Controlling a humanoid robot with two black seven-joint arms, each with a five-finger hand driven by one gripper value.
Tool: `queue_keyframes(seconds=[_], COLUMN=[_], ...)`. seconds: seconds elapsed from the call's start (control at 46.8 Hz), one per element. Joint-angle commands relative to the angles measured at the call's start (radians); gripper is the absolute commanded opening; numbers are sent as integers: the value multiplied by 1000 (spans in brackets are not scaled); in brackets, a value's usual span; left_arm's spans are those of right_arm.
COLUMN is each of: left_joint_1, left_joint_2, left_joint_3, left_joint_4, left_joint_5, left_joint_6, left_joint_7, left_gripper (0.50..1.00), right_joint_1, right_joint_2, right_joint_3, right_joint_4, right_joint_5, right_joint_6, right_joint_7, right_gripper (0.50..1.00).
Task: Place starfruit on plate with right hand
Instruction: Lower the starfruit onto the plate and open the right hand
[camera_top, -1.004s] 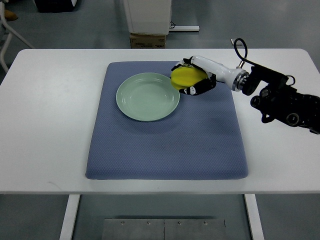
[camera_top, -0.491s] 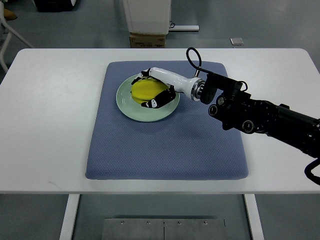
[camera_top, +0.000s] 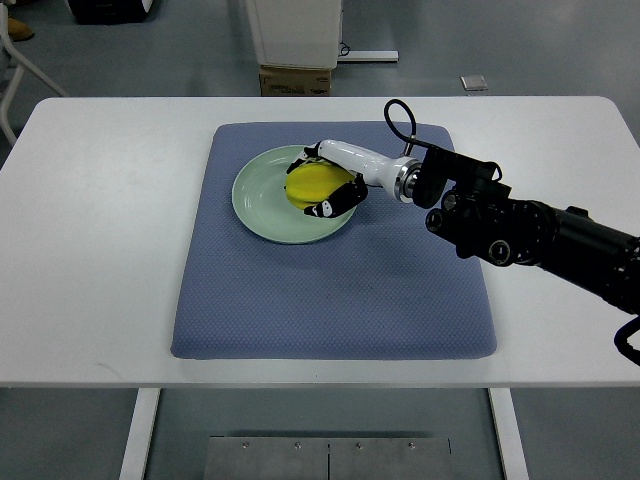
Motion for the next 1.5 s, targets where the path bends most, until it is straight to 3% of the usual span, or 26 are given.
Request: queue_keyframes(seconds=[0.0,0.256,0.363,0.534,0.662,1.154,1.474], left_joint_1=[0,0,0,0,0,0,0], left_joint_2=[0,0,0,0,0,0,0], left_joint_3=[0,0,0,0,0,0,0], left_joint_4=[0,0,0,0,0,0,0], left_joint_5=[0,0,0,0,0,0,0], left_joint_6=[0,0,2,0,0,0,0], left_joint_7=[0,0,0,0,0,0,0], left_gripper=[1000,1000,1000,1000,1000,1000,1000], right_joint_1=[5,5,4,1,2,19,-31], right_joint_2=[0,0,0,0,0,0,0], right_joint_3=[0,-3,-14,-14,-12,12,221], right_joint_4=[15,37,37,43,44,40,11], right_joint_5=[0,0,1,11,43,106,156], right_joint_6=[0,2,4,4,2,4,-4], right_joint_7=[2,-10,-54,-100,-106,-105,-148], right_gripper=[500,500,500,683,997,1000,1000])
